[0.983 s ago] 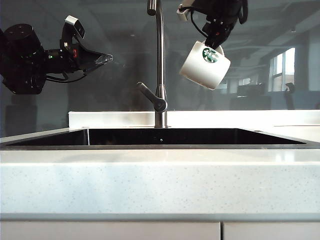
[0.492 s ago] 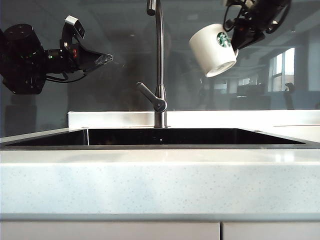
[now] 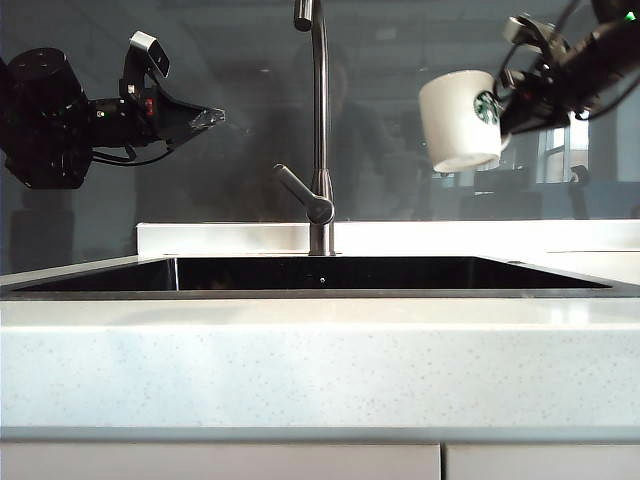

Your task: Pick up the mug next to the sink, go to the faucet to get some water, pour the water into the sink, and finally put the mug back to its place.

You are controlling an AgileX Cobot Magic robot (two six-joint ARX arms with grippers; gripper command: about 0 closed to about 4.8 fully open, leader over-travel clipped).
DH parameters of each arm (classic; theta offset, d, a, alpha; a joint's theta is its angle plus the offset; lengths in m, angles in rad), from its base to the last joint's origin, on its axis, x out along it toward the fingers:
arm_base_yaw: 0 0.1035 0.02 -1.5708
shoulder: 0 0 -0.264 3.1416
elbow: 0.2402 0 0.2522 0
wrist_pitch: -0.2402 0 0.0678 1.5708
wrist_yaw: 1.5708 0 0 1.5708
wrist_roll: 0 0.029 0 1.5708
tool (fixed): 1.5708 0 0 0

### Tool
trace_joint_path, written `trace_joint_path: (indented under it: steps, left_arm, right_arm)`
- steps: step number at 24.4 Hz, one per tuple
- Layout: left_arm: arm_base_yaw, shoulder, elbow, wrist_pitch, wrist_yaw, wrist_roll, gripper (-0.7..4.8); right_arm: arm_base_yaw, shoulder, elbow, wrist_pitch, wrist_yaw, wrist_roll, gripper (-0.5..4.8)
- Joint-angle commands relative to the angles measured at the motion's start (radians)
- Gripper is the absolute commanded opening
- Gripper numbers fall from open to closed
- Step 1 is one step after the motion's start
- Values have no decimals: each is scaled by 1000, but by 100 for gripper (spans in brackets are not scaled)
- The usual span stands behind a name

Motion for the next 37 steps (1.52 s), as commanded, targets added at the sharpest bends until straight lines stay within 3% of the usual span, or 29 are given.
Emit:
trace_joint_path:
  steps: [1,7,11,22,37]
  left_arm:
    - [2,-5,3,44,1,-6,-4]
    - [2,-5,3,44,7,-5,-5]
    - [3,-5,3,44,11,-1,-5]
    - [3,-5,3,44,23,4,-5]
    - [2,-5,3,44,26,3,-5]
  right_arm:
    - [-23,-49,-122,293,-1,57,-9]
    - [-77,-66,-361,625,68,129,-9]
    - [-107,-66,-432,703,114,130,-9]
    - [-174,-45,-484,721,154,64,-9]
    - [-172,65,-489,774,151,26,-9]
